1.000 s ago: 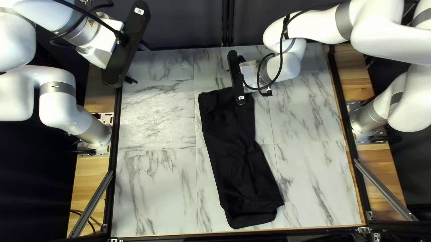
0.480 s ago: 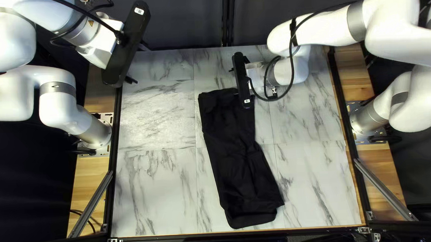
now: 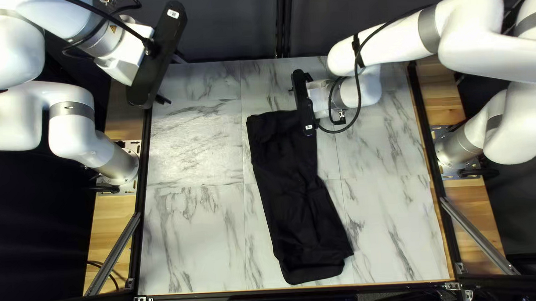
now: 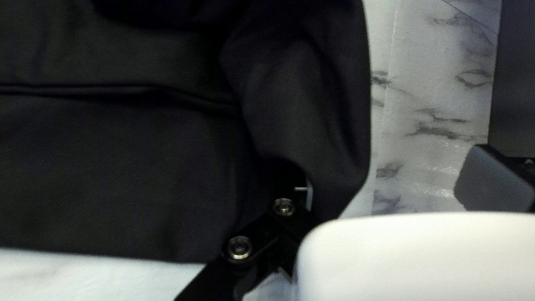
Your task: Fold t-shirt
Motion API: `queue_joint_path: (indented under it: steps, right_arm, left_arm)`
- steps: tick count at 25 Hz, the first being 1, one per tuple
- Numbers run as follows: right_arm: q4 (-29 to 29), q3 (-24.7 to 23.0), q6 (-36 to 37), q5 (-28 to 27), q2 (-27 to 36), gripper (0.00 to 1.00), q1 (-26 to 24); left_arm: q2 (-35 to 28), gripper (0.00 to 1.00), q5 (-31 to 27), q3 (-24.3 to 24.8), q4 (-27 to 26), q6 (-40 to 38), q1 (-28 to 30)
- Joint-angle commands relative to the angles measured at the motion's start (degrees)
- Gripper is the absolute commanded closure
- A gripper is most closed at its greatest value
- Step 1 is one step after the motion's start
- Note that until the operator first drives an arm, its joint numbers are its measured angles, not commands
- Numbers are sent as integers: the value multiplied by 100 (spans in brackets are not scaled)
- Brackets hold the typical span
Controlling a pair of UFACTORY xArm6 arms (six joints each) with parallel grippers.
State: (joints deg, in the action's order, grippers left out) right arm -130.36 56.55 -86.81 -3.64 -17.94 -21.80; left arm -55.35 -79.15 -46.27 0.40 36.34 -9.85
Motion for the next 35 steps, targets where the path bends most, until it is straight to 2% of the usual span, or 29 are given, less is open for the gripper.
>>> queue_joint_path:
  steps: [1, 3, 5, 6, 11, 13, 35]
  right_arm:
    - [-647, 178, -637, 12, -28, 0, 120]
    - [-1062, 212, -1099, 16, 5, 0, 199]
    - [-1709, 199, -1842, 8, 98, 0, 316]
    - [-2255, 182, -2474, -8, 166, 0, 406]
    - [-4177, -40, -4734, -253, 503, 0, 763]
    - [-4677, -89, -5319, -367, 554, 0, 851]
    - [-4758, -91, -5416, -389, 554, 0, 866]
  left_arm:
    - [0, 0, 0, 0, 0, 0, 0]
    - [0, 0, 0, 0, 0, 0, 0]
    - [0, 0, 0, 0, 0, 0, 0]
    - [0, 0, 0, 0, 0, 0, 0]
    - [0, 0, 0, 0, 0, 0, 0]
    - [0, 0, 0, 0, 0, 0, 0]
    - [0, 0, 0, 0, 0, 0, 0]
